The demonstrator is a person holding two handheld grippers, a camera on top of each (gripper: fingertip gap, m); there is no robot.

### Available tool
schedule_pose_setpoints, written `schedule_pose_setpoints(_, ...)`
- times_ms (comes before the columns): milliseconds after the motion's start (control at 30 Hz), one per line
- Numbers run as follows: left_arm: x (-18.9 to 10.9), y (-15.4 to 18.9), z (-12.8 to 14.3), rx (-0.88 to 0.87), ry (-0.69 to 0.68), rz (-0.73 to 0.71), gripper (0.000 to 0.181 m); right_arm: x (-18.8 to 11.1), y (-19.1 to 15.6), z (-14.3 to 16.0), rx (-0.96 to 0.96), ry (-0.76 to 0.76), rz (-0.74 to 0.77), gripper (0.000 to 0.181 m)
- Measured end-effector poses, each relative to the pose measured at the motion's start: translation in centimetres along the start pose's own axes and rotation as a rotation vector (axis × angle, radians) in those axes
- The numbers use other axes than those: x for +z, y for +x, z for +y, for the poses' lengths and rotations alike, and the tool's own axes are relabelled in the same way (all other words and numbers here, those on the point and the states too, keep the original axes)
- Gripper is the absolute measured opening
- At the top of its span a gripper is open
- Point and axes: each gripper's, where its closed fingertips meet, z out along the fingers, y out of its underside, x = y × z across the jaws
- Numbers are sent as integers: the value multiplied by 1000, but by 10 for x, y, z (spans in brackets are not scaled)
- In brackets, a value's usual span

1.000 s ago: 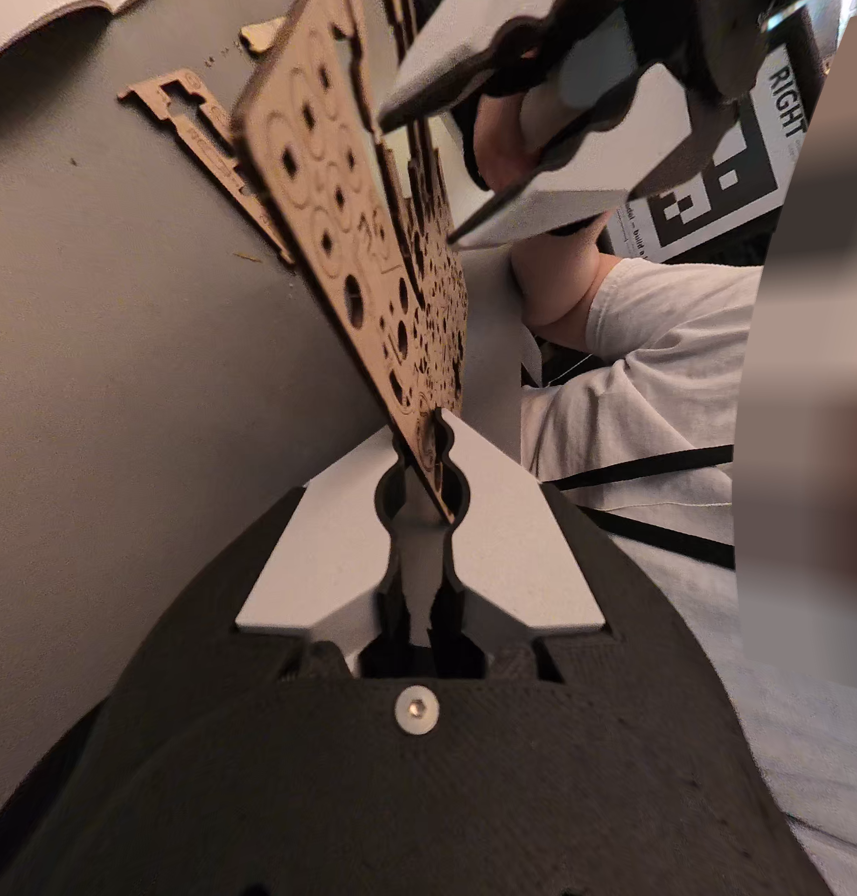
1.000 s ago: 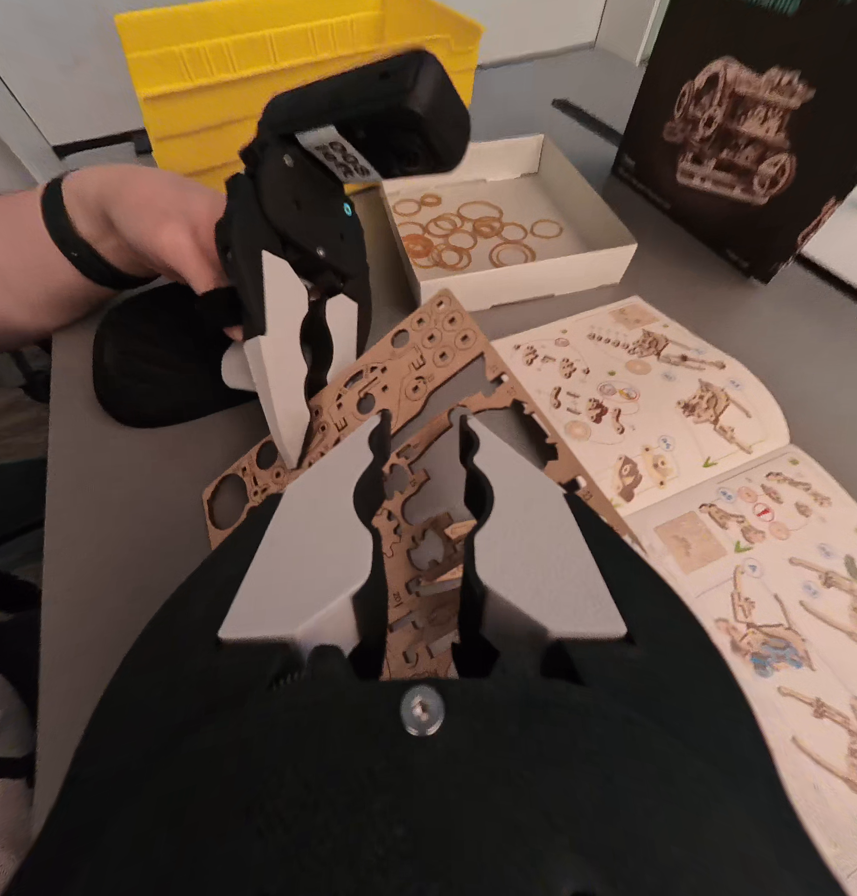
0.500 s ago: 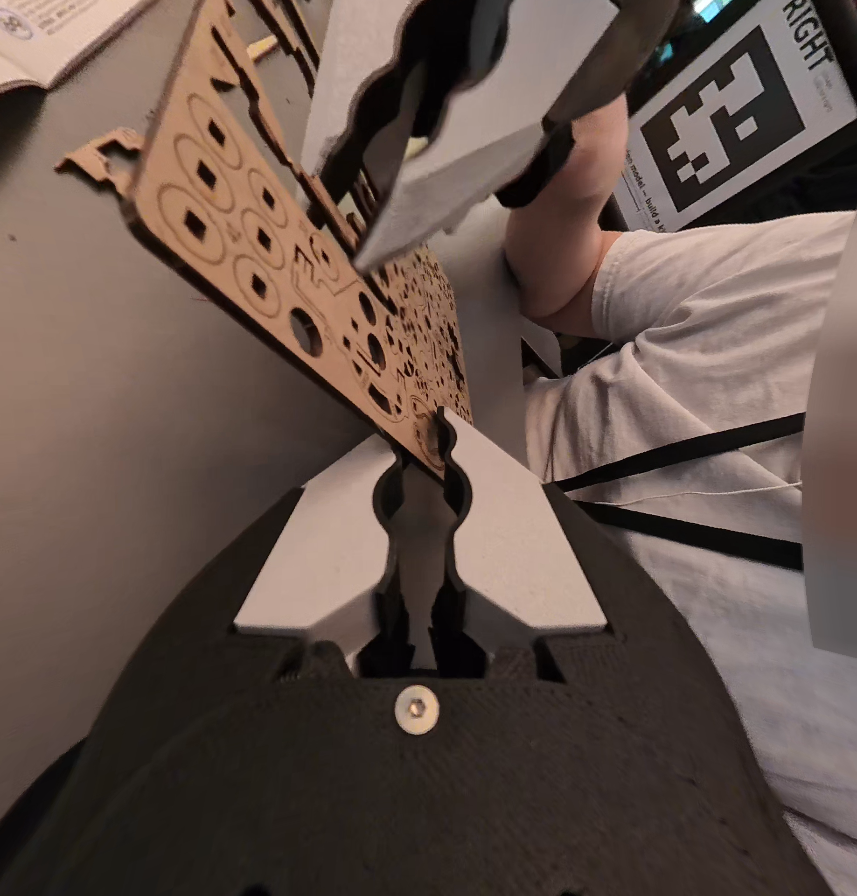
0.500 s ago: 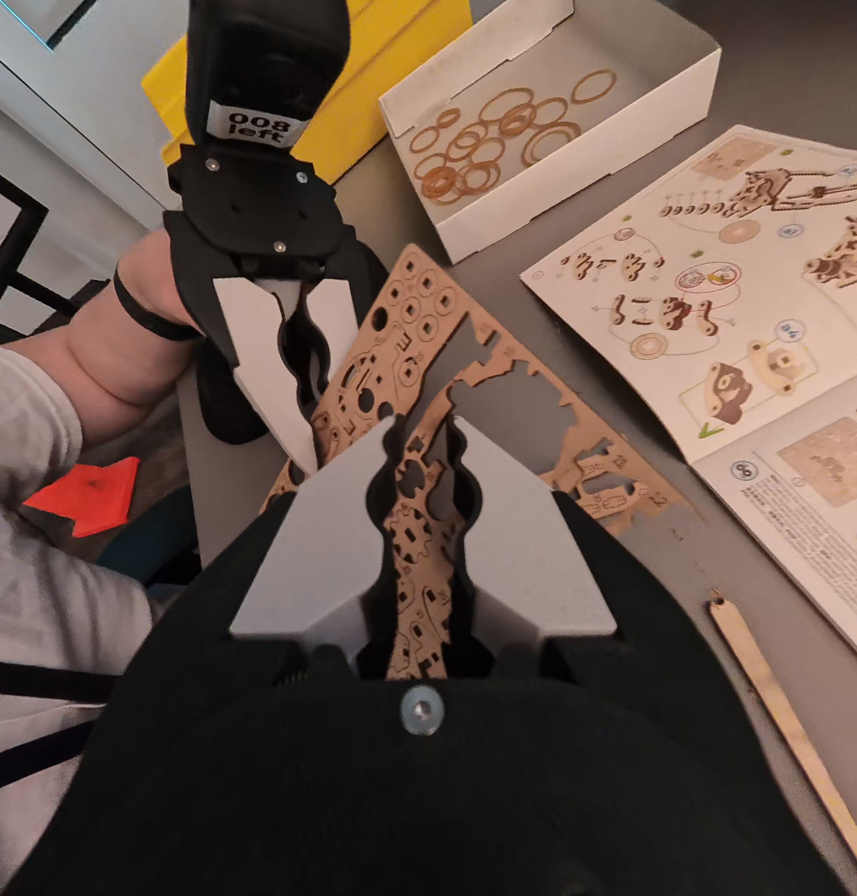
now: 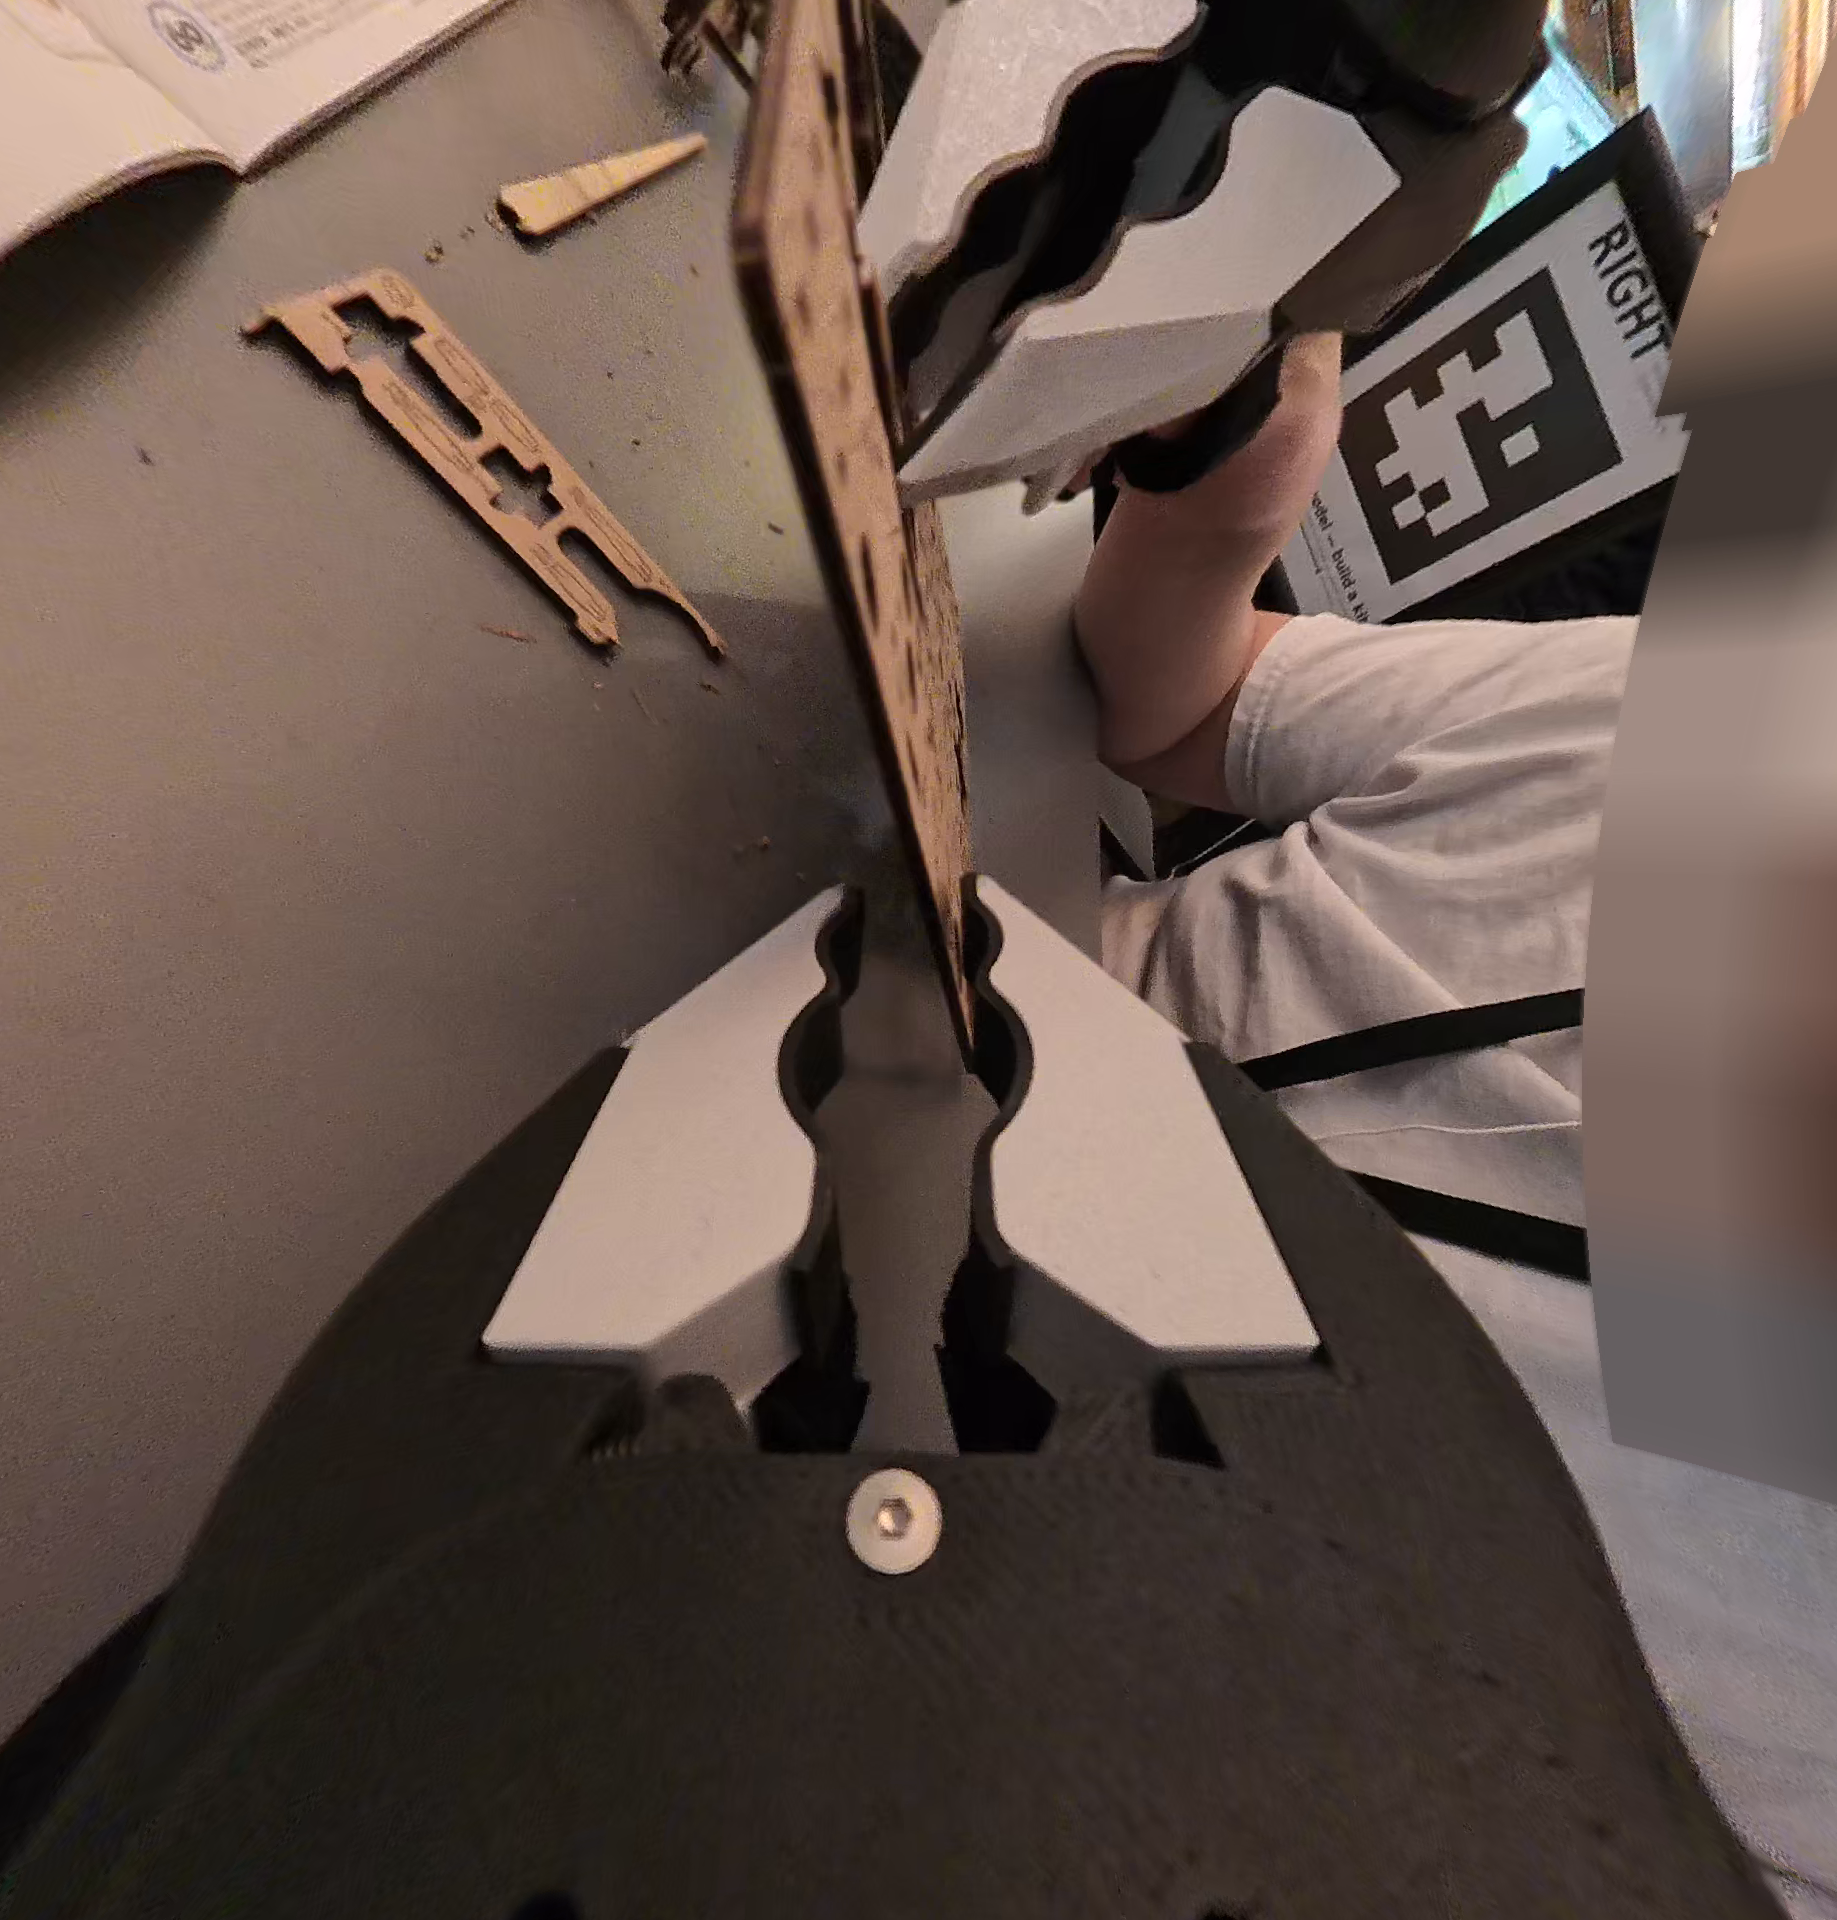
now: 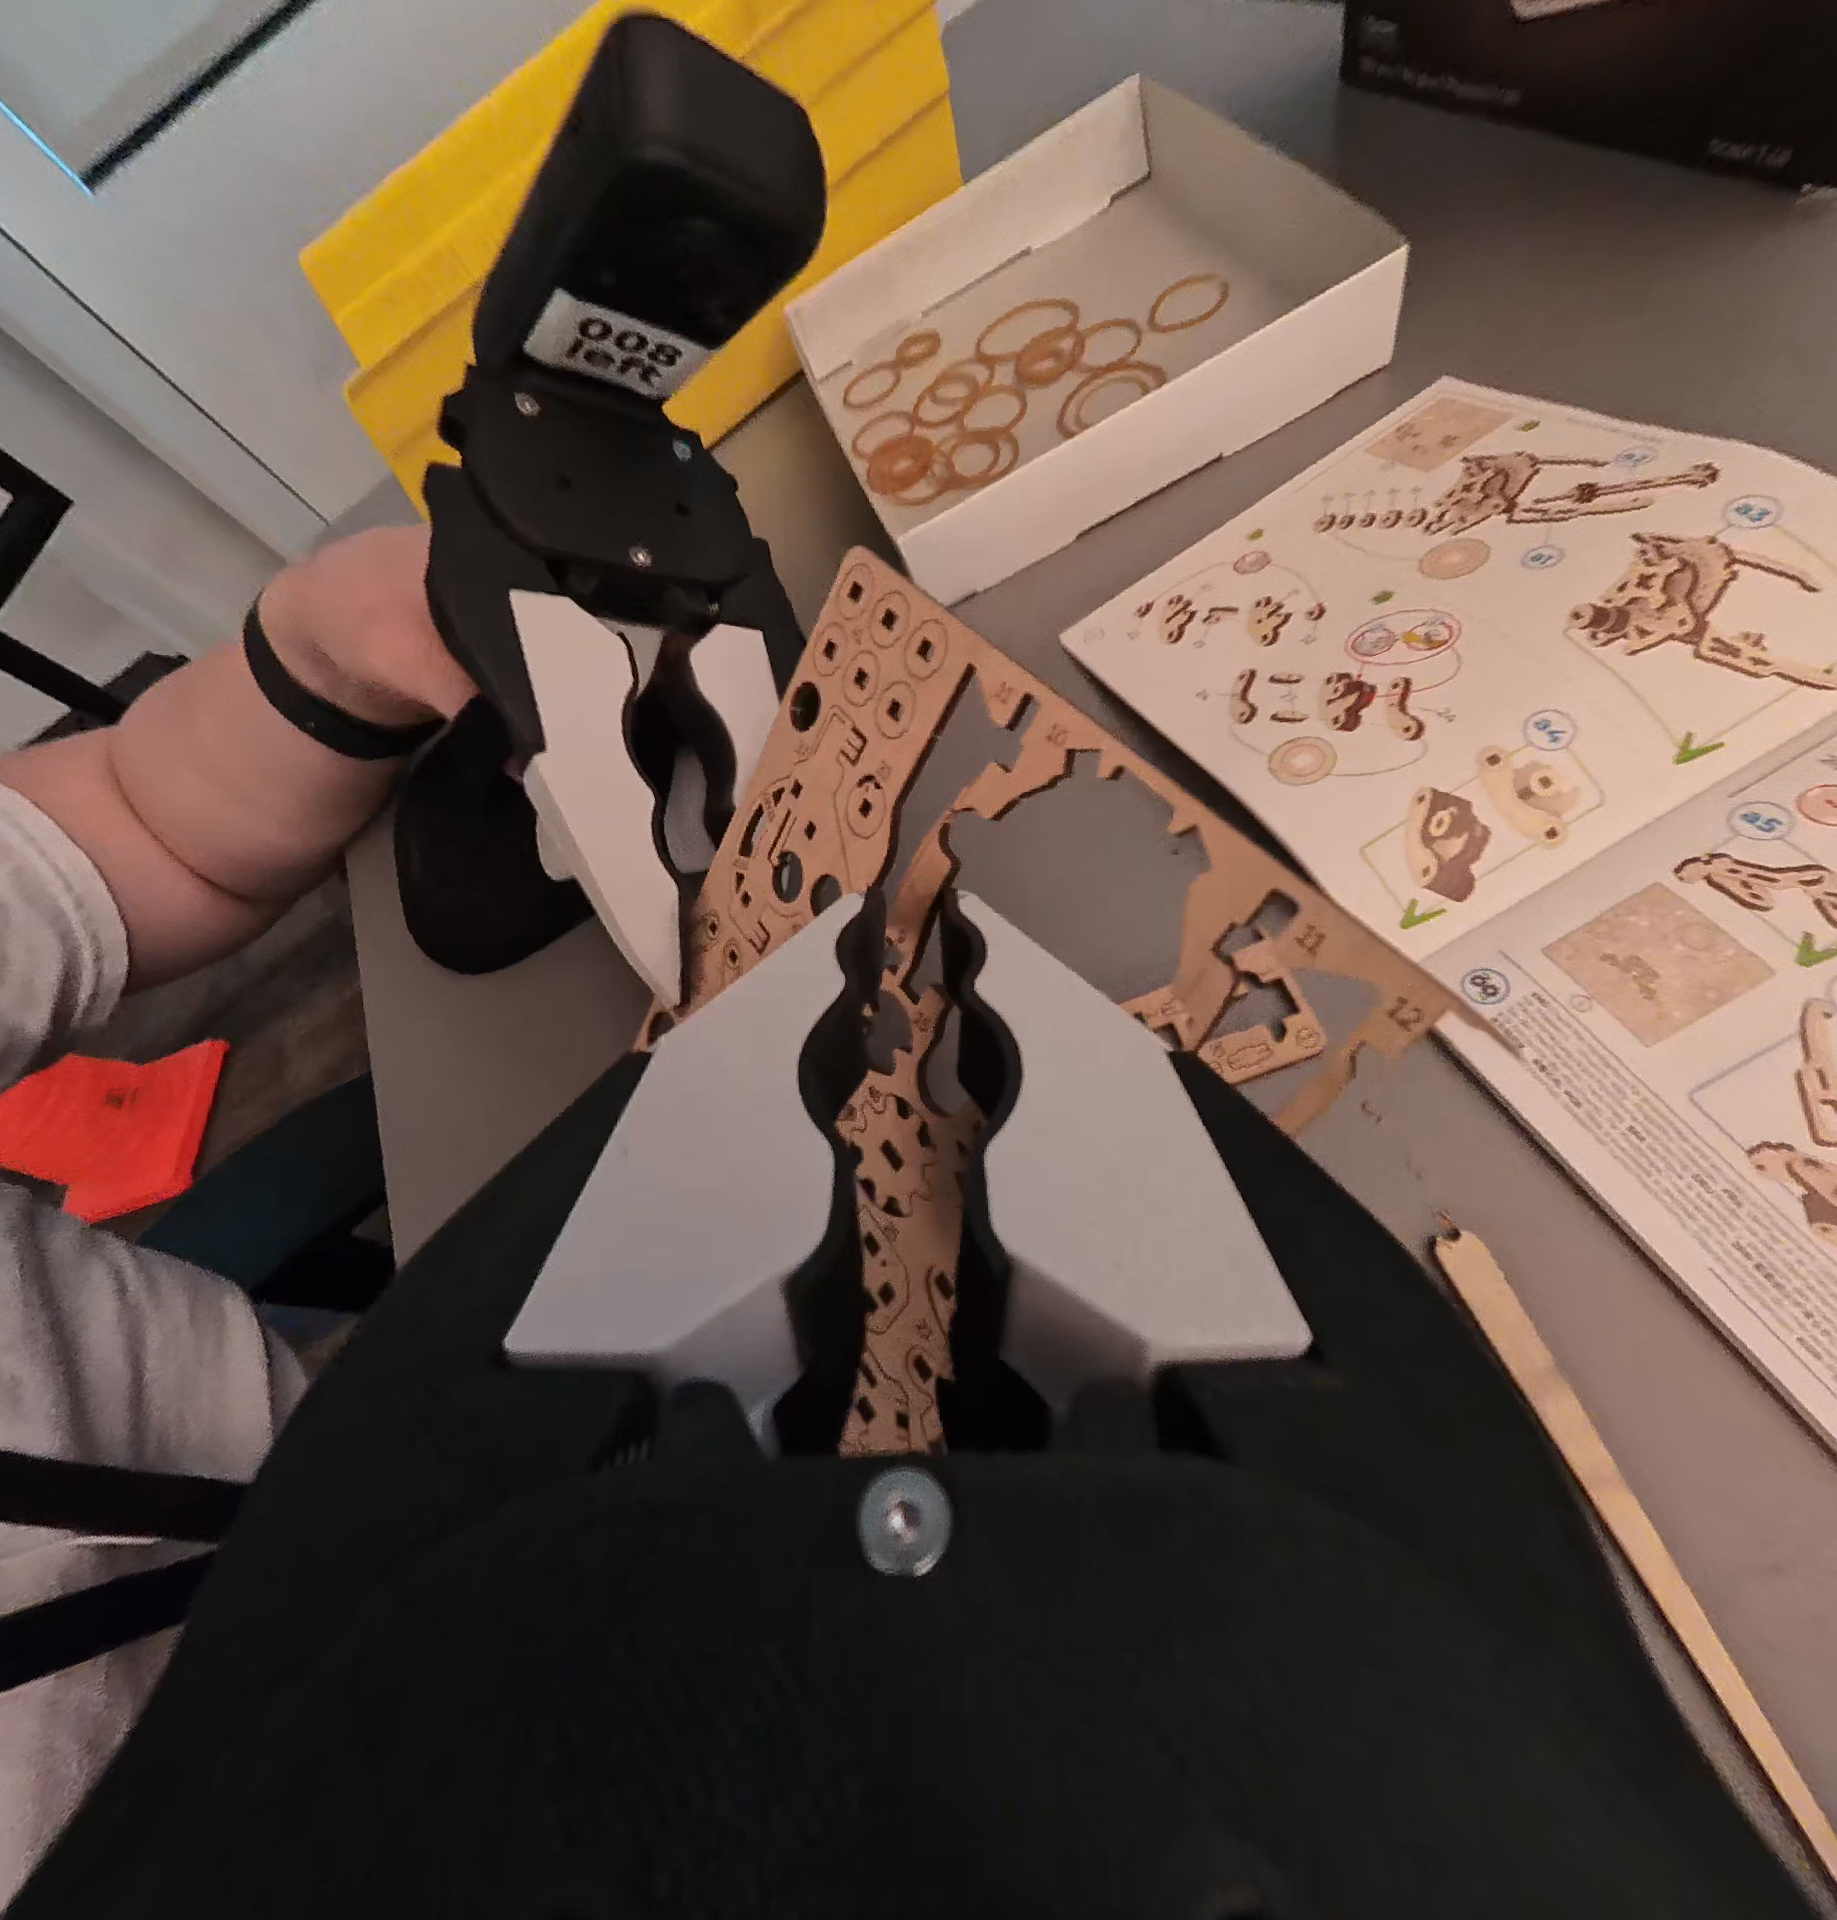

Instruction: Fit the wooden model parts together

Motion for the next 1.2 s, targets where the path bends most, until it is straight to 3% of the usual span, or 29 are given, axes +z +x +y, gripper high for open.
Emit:
schedule_pose_setpoints(433,10,-5,9,11,-49,-60,19,-1,7,-7,4,57,32,7)
schedule_pose_setpoints(600,8,-2,7,11,-35,-40,2,-1,7,-9,0,72,34,7)
schedule_pose_setpoints(1033,9,-1,6,-18,-30,-13,9,1,8,-3,10,63,41,7)
schedule_pose_setpoints(1200,11,2,8,4,-41,-11,3,3,7,1,13,49,30,7)
